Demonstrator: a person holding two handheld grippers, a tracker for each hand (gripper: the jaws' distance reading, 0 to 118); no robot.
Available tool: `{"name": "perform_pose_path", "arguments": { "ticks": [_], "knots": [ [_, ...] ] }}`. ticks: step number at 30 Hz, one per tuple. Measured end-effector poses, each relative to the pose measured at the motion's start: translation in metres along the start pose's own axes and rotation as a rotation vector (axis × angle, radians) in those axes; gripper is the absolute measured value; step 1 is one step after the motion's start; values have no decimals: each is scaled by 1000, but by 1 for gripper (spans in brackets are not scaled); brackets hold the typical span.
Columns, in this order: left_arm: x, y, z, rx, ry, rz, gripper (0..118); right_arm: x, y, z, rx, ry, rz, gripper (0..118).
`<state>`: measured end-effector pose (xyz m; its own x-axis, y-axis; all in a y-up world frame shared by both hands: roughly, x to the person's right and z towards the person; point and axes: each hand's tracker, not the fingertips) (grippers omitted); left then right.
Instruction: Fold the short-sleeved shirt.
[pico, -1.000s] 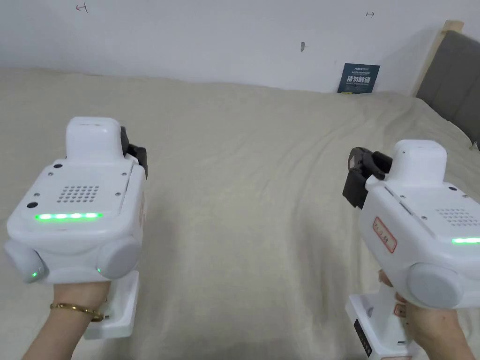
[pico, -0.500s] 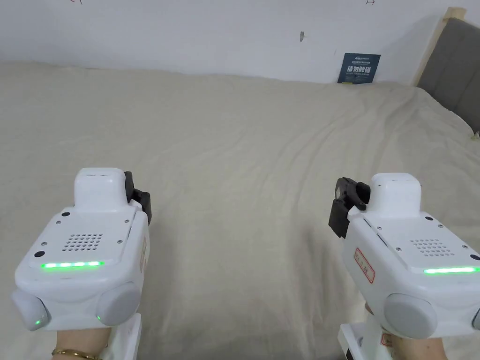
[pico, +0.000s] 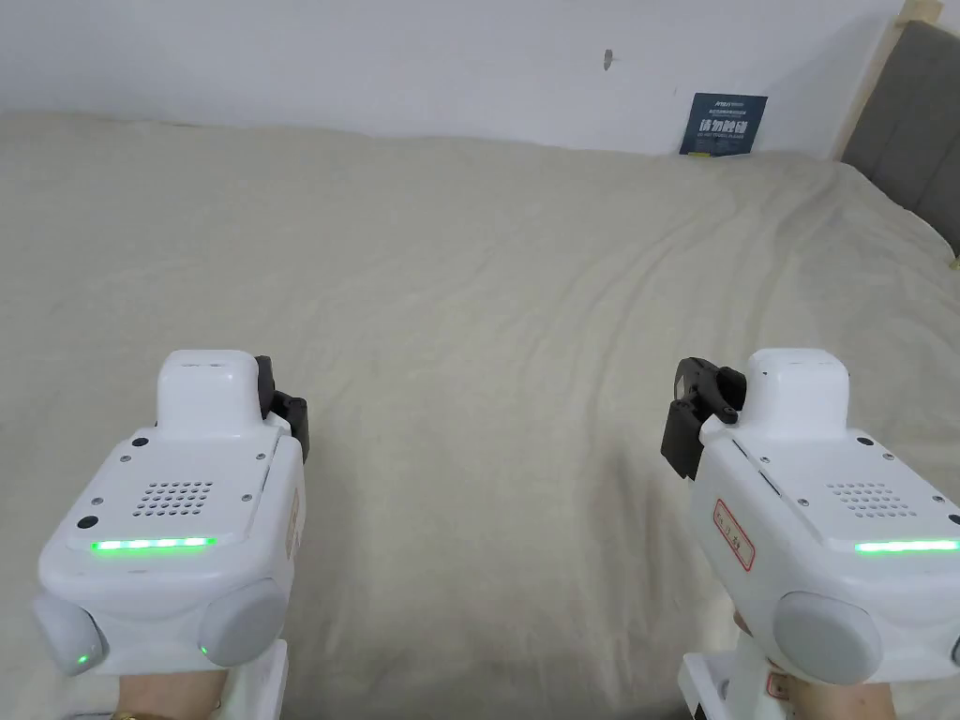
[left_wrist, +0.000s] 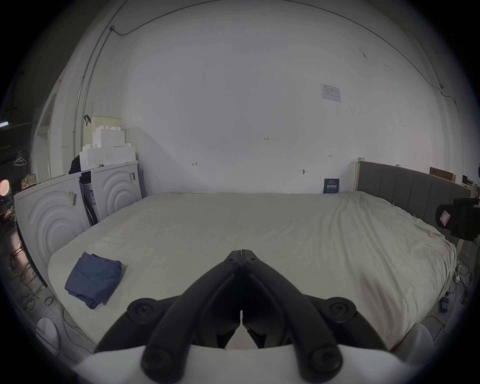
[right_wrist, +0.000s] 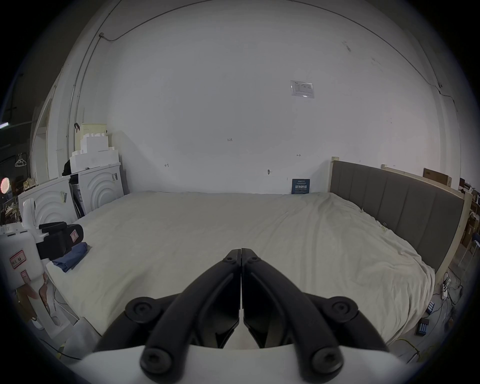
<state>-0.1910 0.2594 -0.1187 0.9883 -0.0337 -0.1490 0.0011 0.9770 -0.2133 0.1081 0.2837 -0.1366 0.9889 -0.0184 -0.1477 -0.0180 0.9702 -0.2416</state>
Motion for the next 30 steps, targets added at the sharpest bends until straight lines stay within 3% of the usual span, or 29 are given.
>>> {"name": "perform_pose_path", "arguments": {
  "ticks": [9, 10, 11, 12, 13, 14, 16, 17, 19, 22, 30],
  "knots": [
    [0, -1, -4, -1, 8, -7, 0, -1, 0, 1, -4, -5, -8, 5],
    [0, -1, -4, 2, 10, -7, 5, -1, 0, 2, -5, -9, -8, 9],
    [0, -1, -4, 7, 10, -5, 18, -1, 1, 2, -5, -8, -14, 20],
    [0, -2, -5, 7, 7, -3, 43, -1, 1, 2, -5, -3, -20, 36],
    [-1, -1, -7, 0, -2, 5, 79, 1, 2, 2, -9, 5, -28, 60],
    [-3, 0, -8, -10, -16, 15, 92, 1, 3, 1, -16, 6, -33, 78],
    [0, 0, -5, 12, -6, 15, 96, 2, 3, 1, -16, 5, -36, 108],
    [2, 0, -4, 14, 3, 4, 100, 3, 2, 0, -12, 3, -35, 114],
    [2, 1, -4, 17, 5, -6, 111, 3, 3, 1, -4, -13, -24, 118],
    [2, 1, -3, 20, 1, -4, 118, -2, 4, 3, -3, -7, -7, 118],
    [6, 2, -2, 26, -2, -17, 118, -2, 2, 1, -7, 3, -10, 118]
  ]
}}
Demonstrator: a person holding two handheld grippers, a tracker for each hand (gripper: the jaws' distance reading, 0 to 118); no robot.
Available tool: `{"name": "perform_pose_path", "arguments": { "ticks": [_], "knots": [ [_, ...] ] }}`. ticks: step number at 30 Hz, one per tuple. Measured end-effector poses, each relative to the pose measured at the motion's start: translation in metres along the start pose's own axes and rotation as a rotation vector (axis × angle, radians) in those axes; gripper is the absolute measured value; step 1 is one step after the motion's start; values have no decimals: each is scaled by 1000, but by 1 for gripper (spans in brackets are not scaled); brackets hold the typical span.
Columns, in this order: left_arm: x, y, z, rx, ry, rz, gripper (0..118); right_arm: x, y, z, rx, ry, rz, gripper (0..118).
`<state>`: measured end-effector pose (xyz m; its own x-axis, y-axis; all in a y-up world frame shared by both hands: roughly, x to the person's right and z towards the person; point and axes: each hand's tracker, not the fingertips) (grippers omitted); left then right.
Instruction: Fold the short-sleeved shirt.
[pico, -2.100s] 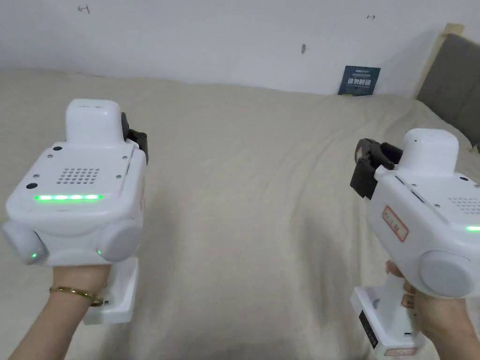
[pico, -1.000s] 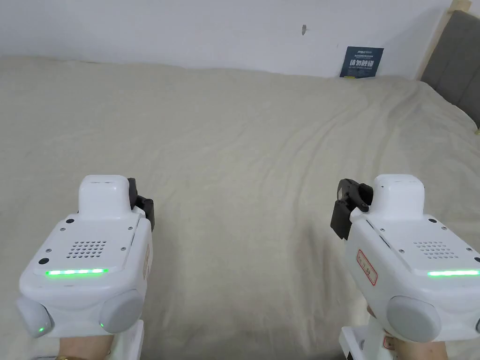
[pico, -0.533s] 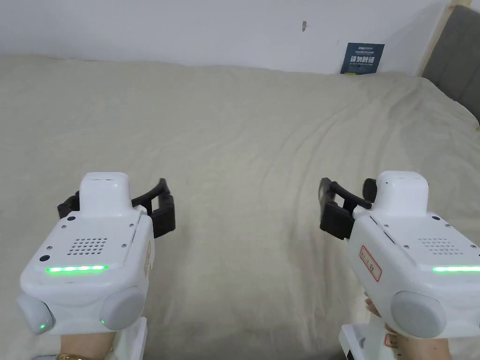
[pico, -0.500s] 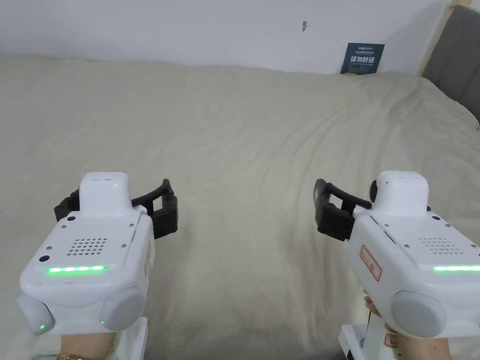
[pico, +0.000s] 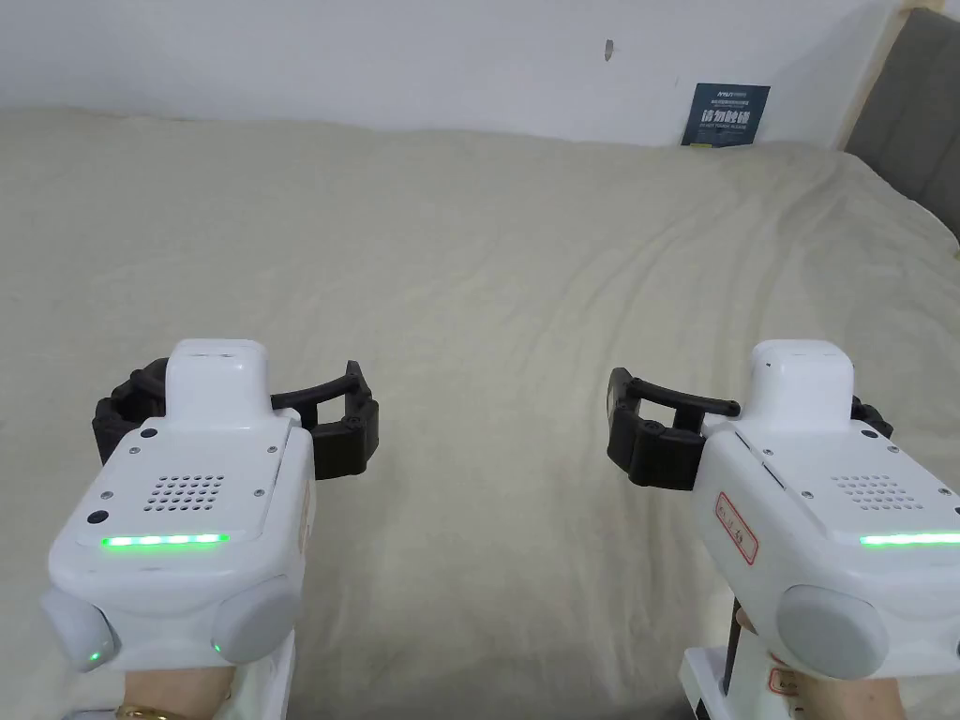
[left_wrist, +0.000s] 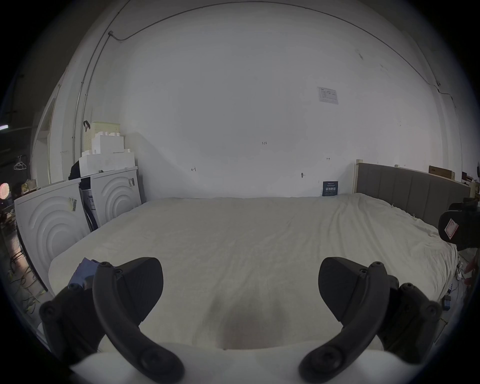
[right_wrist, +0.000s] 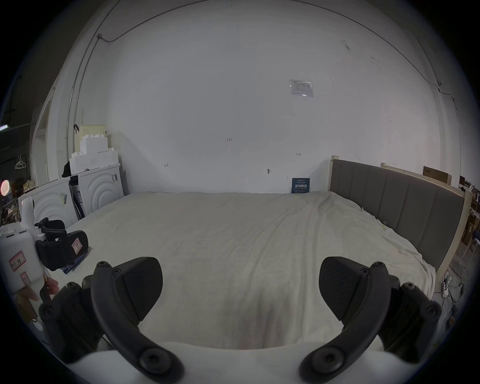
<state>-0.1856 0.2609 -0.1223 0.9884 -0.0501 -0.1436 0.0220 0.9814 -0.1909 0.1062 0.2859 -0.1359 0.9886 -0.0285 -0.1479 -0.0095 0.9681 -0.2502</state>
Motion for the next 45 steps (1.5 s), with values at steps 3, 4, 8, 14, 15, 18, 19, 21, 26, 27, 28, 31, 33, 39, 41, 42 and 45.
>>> {"name": "perform_pose_path", "arguments": {
  "ticks": [3, 4, 8, 14, 15, 18, 19, 21, 26, 27, 28, 31, 33, 39, 41, 42, 45],
  "knots": [
    [1, 0, 1, 2, 4, -6, 118, 0, 0, 0, 1, 1, -2, 118],
    [2, 0, 1, 2, 3, -9, 118, 1, 0, 1, 2, 1, 0, 118],
    [2, -1, -1, 0, 3, -13, 118, 2, 0, 0, 3, 1, 1, 118],
    [2, -3, 0, 2, -1, -15, 118, 3, -1, 1, 3, 1, 0, 118],
    [2, -3, 0, 3, 0, -18, 118, 3, -1, 1, 2, 3, -1, 118],
    [2, -3, 0, 5, -3, -20, 118, 4, -2, 1, 1, 4, -6, 118],
    [2, -3, 0, 4, -3, -18, 118, 3, -2, 1, 2, 5, -6, 118],
    [2, -4, 0, 2, -3, -17, 118, 4, -2, 1, 2, 4, -5, 118],
    [4, -5, 2, 4, -6, -29, 118, 5, -2, 2, 5, 6, -8, 118],
    [4, -5, 2, 6, -6, -32, 118, 4, -1, 2, 6, 6, -7, 118],
    [5, -5, 2, 6, -7, -33, 118, 4, 0, 3, 7, 4, -7, 118],
    [5, -4, 2, 6, -11, -24, 118, 4, 0, 3, 7, 6, -5, 118],
    [5, -4, 2, 5, -8, -25, 118, 4, 0, 3, 5, 5, -3, 118],
    [6, -4, 3, 8, -11, -31, 118, 3, 2, 6, 6, 5, 0, 118],
    [6, -4, 3, 9, -13, -33, 118, 3, 2, 6, 9, 3, 1, 118],
    [7, -4, 4, 9, -12, -34, 118, 3, 3, 6, 10, 3, 0, 118],
    [7, -4, 4, 9, -11, -33, 118, 3, 3, 6, 13, 3, -2, 118]
  ]
}}
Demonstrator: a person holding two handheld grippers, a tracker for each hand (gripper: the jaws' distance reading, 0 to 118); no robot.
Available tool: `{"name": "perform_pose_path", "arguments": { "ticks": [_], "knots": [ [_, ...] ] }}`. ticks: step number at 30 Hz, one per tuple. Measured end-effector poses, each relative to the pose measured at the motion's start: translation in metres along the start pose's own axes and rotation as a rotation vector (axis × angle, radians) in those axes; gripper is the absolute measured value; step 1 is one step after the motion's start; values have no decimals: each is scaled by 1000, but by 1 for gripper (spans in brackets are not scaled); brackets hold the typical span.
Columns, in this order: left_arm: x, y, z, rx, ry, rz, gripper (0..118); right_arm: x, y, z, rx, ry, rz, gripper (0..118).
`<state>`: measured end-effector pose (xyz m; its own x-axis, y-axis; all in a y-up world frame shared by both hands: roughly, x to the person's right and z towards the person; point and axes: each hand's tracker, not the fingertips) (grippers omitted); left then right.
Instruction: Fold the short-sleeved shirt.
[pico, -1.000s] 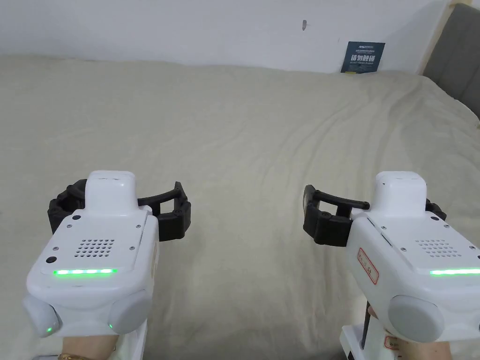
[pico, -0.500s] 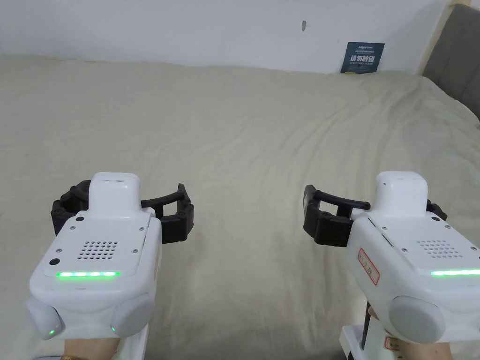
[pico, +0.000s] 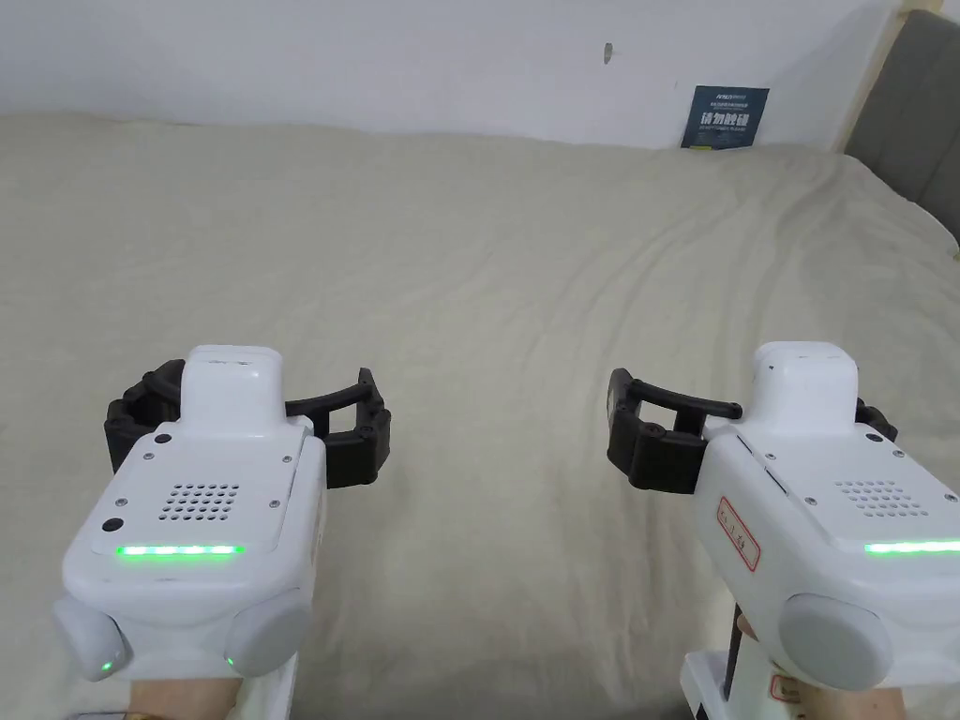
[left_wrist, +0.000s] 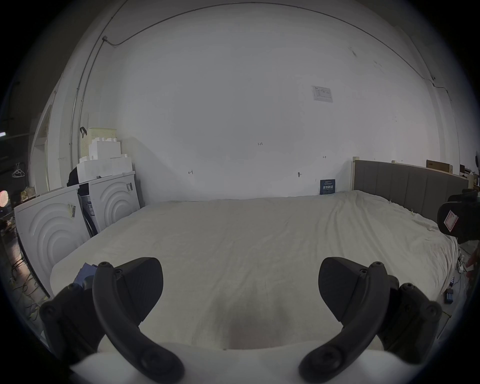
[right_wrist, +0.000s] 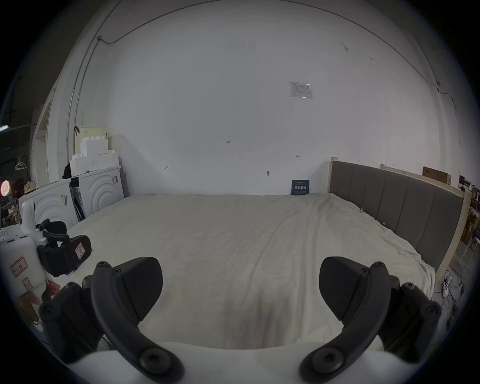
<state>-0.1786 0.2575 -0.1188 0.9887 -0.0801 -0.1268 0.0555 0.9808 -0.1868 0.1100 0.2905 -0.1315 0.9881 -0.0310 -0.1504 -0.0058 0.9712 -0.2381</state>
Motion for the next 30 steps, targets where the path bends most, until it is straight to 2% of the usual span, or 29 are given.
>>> {"name": "perform_pose_path", "arguments": {
  "ticks": [30],
  "knots": [
    [4, 1, 3, 7, -7, -3, 118, -5, -2, -1, -4, 8, 18, 118]
  ]
}}
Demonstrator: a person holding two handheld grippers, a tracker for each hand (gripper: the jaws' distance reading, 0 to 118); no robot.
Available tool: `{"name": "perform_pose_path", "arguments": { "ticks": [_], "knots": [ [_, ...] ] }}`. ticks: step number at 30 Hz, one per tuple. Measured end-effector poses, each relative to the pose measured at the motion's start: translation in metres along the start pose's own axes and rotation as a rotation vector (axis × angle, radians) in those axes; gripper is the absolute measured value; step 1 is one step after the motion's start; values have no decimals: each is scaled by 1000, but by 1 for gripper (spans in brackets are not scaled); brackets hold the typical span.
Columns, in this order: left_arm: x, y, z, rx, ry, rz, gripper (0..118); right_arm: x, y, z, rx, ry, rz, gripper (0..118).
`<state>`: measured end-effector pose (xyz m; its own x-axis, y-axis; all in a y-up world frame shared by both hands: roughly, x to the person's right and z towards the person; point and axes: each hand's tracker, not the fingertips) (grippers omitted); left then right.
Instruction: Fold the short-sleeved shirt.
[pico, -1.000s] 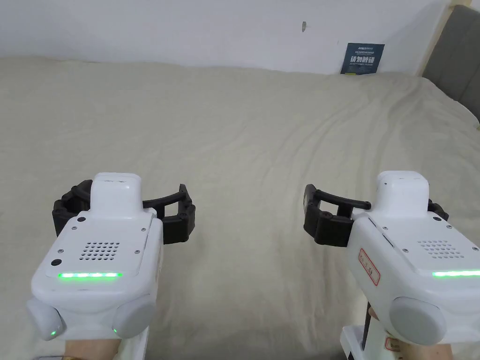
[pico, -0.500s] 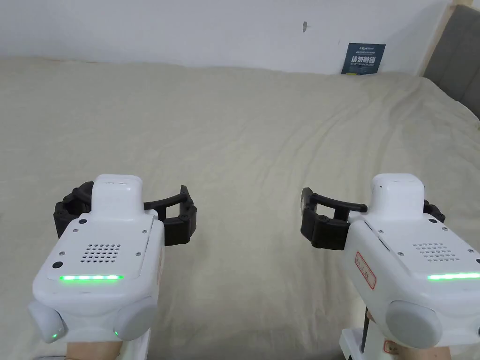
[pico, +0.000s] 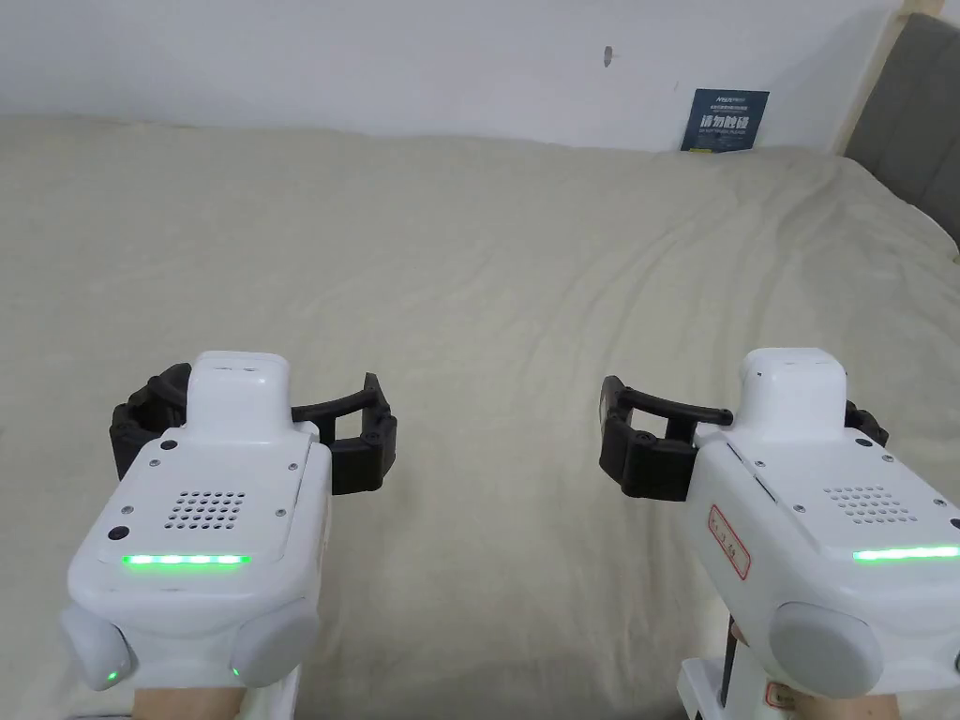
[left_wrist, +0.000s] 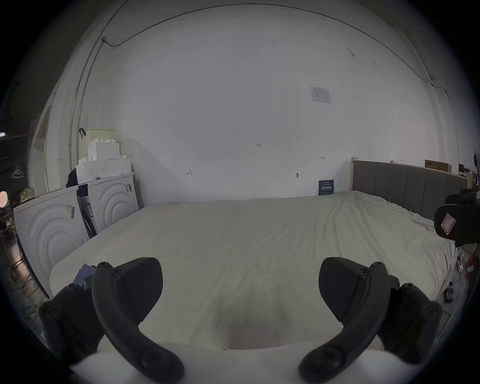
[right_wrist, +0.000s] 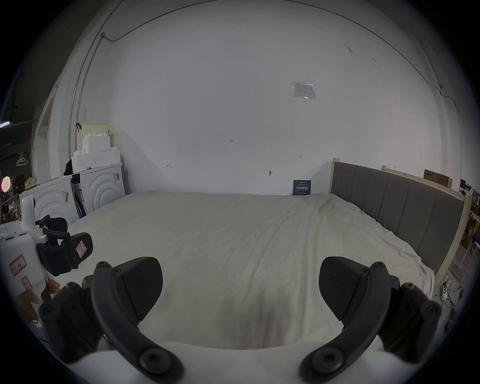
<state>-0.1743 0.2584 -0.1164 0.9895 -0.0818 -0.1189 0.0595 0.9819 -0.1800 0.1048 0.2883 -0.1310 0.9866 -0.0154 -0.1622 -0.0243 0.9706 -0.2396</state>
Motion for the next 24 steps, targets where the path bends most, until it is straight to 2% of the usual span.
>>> {"name": "perform_pose_path", "arguments": {
  "ticks": [24],
  "knots": [
    [0, 2, 3, 6, -2, -1, 118, -1, 1, 0, 5, 0, 3, 118]
  ]
}}
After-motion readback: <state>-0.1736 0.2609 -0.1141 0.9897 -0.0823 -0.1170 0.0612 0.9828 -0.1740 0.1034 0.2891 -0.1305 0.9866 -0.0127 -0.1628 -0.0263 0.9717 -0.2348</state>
